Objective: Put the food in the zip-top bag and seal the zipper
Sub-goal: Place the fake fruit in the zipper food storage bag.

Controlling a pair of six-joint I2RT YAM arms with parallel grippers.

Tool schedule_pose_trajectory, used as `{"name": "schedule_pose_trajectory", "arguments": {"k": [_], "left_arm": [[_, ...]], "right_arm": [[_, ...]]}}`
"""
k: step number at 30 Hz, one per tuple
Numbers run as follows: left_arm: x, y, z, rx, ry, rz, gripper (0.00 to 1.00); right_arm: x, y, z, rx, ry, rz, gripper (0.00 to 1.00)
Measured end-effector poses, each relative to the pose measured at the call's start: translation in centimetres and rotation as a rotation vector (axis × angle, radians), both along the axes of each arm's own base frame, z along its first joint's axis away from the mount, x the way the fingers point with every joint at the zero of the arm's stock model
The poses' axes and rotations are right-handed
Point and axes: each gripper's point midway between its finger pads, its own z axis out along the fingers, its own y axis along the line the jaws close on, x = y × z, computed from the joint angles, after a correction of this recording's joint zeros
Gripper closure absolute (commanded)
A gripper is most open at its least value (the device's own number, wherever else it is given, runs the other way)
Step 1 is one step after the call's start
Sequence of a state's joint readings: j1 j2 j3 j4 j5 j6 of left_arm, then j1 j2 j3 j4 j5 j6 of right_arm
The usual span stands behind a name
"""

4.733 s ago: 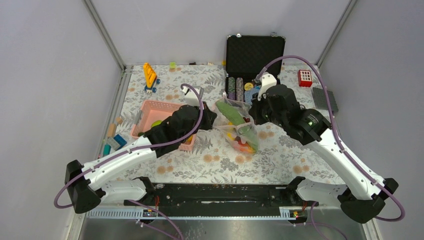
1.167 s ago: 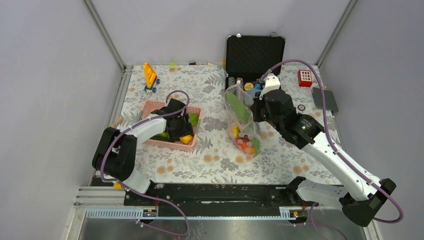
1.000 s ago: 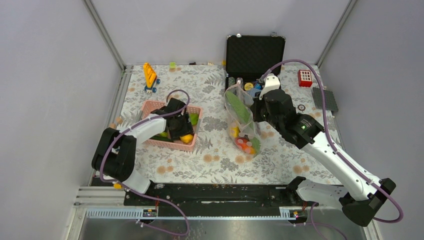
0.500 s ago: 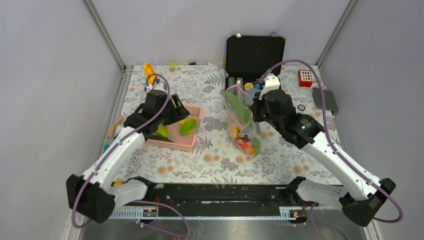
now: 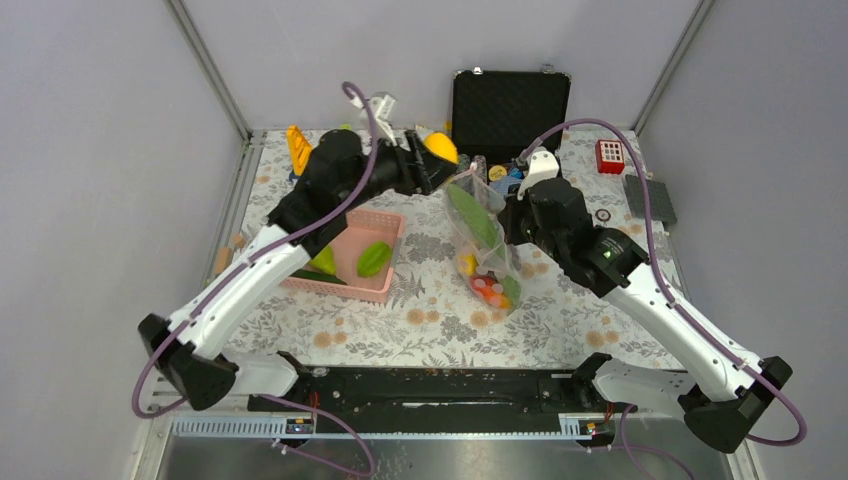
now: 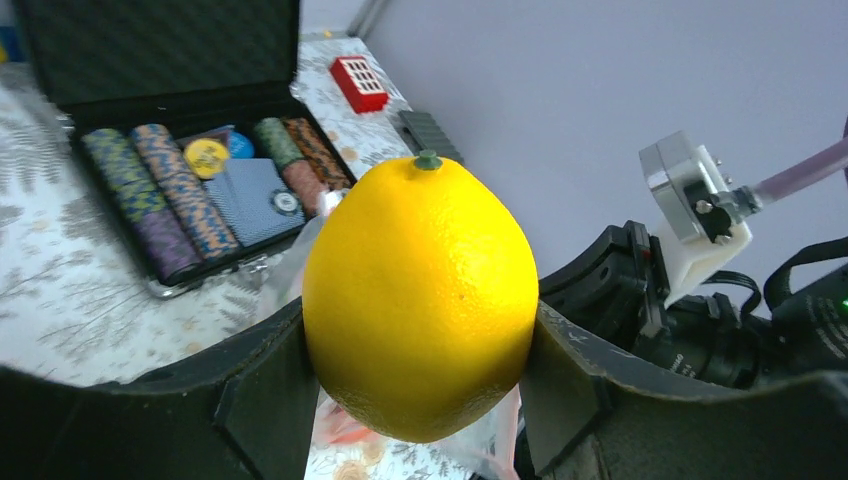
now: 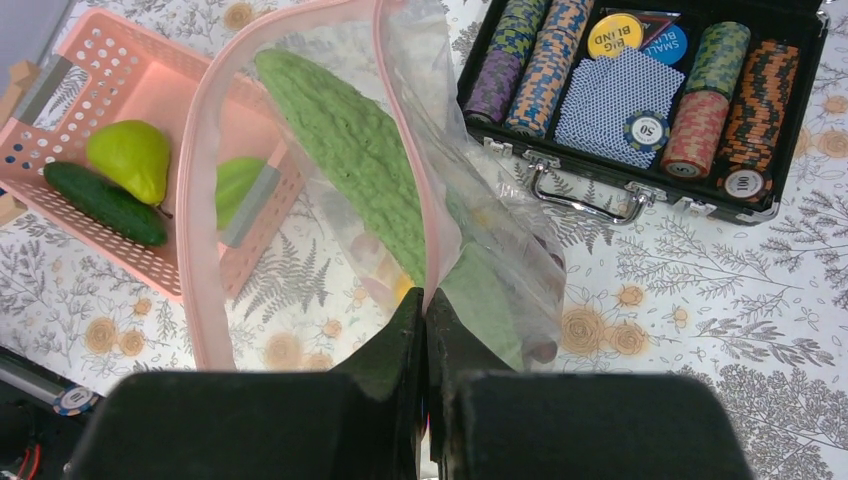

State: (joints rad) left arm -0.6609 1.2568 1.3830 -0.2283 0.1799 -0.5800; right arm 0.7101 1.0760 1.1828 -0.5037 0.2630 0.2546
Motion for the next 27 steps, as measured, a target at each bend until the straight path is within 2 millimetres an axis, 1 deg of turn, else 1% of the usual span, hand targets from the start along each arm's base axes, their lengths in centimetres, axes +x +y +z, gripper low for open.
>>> {"name": "schedule_pose_trajectory", "arguments": {"k": [1,3,6,8,10,12,14,18,19,23,25,26,27], "left_arm": [[0.2,-0.9,-0.1,0.001,-0.002,-0.021,0.77],[0.6,-2.9,-0.8,0.013,0.010,-0.067,0.74],[0.8,-5.5,-3.3,0.050,0.050,-0.121,0.72],[0.6,-6.6,-4.9,0.077,0.074,-0.148,0.72],[0.2,-7.3,-5.7,0.093,0.085,-0.172,0.69],[-0.4,-7.6,-5.9,0.102,0.086,-0.190,0.66],[-0.9,-7.8,-5.7,0.103,0.077,-0.202,0.63],[-2.0,-7.7,-6.5,0.119,0.071,-0.223,0.56],[-2.1,-7.6,-6.7,0.123,0.074,-0.226,0.52],[-2.5,-7.7,-7.3,0.140,0.084,-0.235,0.26],[-2.7,-7.6,-7.6,0.149,0.084,-0.244,0.08],[-2.8,-7.6,-7.7,0.153,0.084,-0.249,0.03],[-3.0,-7.6,-7.7,0.155,0.084,-0.255,0.01]], "right_arm": [[0.0,0.1,0.1,0.003,0.001,0.002,1.00],[-0.1,0.2,0.3,0.013,0.002,0.008,1.00],[-0.2,0.4,0.6,0.027,0.004,0.012,1.00],[-0.3,0.4,0.8,0.034,0.006,0.012,1.00],[-0.5,0.5,0.9,0.042,0.015,0.015,1.00],[-0.6,0.6,0.8,0.048,0.025,0.017,1.00],[-0.7,0.6,0.7,0.053,0.030,0.014,1.00],[-0.8,0.6,0.6,0.059,0.039,0.008,1.00],[-0.8,0.6,0.6,0.060,0.039,0.007,1.00],[-0.7,0.6,0.7,0.064,0.041,0.004,1.00],[-0.8,0.6,0.6,0.065,0.042,0.003,1.00],[-0.8,0.6,0.6,0.066,0.042,0.003,1.00],[-0.8,0.6,0.6,0.066,0.042,0.003,1.00]]}}
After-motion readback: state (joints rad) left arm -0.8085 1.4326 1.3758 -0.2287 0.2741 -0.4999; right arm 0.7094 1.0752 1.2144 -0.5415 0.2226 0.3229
